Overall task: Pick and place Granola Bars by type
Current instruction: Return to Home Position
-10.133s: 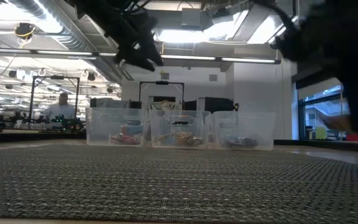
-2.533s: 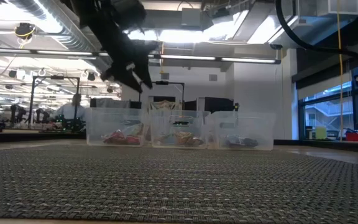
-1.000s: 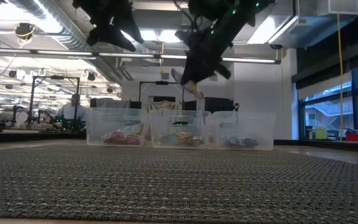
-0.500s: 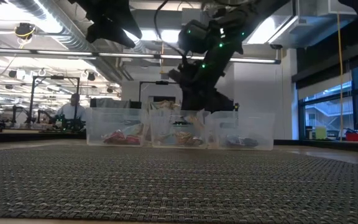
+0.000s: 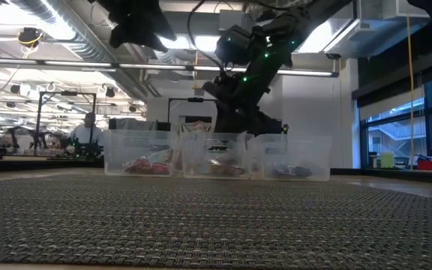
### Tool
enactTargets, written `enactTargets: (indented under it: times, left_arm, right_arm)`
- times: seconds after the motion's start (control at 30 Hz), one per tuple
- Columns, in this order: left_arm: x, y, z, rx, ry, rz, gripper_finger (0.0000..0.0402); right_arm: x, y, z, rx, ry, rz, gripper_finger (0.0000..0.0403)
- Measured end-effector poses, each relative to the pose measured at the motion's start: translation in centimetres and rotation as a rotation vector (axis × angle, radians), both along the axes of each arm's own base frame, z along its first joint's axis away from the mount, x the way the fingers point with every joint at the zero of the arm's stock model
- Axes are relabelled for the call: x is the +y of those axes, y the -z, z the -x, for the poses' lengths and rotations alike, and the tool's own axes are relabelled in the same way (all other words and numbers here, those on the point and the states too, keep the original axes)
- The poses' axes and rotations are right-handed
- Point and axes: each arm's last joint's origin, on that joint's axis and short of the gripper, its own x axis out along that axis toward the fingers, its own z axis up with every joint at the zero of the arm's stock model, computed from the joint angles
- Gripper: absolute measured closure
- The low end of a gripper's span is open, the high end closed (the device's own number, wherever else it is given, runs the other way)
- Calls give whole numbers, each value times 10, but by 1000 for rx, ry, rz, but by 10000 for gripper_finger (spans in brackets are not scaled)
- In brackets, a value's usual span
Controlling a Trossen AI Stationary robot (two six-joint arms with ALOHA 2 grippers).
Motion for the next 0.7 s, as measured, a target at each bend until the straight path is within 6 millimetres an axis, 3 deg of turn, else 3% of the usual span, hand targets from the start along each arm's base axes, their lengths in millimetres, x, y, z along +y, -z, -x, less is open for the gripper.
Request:
enactTargets:
  times: [0.17,0.37,0.5,0.7]
  left_arm:
    - [2,-8,-4,-69,130,-40,239]
    - [7,2,18,-236,154,-54,239]
    - [6,13,49,-348,162,-53,236]
    - [1,37,85,-500,289,-60,236]
  right_arm:
    - [12,-24,5,-47,-118,-7,270]
    - [60,-72,30,-59,-352,119,271]
    - [93,-90,66,-175,-445,219,271]
    - [126,-91,138,-403,-530,204,271]
